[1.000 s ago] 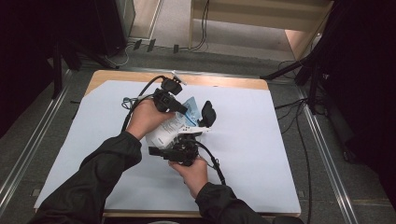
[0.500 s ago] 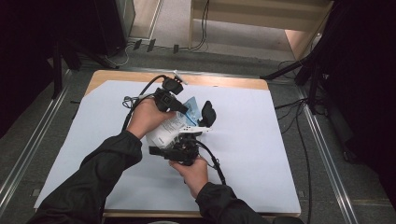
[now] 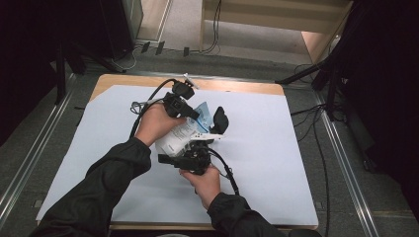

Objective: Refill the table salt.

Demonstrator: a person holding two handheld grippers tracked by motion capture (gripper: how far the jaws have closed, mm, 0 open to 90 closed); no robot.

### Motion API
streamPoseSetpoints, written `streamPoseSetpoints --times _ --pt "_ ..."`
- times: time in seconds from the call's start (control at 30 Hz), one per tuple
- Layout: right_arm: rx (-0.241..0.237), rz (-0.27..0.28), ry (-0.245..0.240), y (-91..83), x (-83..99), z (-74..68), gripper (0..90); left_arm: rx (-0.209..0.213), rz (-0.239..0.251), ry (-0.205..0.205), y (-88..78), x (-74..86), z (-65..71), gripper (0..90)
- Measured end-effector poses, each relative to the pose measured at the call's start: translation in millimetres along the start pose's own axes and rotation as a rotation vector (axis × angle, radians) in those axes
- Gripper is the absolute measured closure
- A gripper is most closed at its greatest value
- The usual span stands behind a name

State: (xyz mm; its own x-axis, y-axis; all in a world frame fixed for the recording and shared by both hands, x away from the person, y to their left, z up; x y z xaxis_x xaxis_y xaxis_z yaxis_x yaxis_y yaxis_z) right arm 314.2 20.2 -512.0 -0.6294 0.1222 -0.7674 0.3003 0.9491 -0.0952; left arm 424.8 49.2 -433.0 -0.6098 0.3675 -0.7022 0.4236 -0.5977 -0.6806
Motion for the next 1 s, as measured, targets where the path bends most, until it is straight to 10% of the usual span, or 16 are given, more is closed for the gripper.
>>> streamPoseSetpoints --times 1.0 --pt "-0.009 -0.027 -0.022 -2.1 0.1 -2.2 66.8 0.042 -0.006 0.029 -0.5 4.5 2.1 89.7"
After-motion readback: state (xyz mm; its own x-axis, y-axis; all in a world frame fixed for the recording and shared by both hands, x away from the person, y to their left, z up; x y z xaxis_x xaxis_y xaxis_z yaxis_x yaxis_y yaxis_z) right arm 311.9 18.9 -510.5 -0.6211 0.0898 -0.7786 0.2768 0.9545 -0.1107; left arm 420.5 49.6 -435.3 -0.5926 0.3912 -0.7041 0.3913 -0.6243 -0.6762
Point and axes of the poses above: each handheld gripper's, and its own axes: y roughly forward along the jaws, x roughly out of its underside, z roughly to its right, the point moved 6 cm from there along y, roughly forward along the jaws, and after that the axes turned 14 degrees about z, right-handed, at the moved point
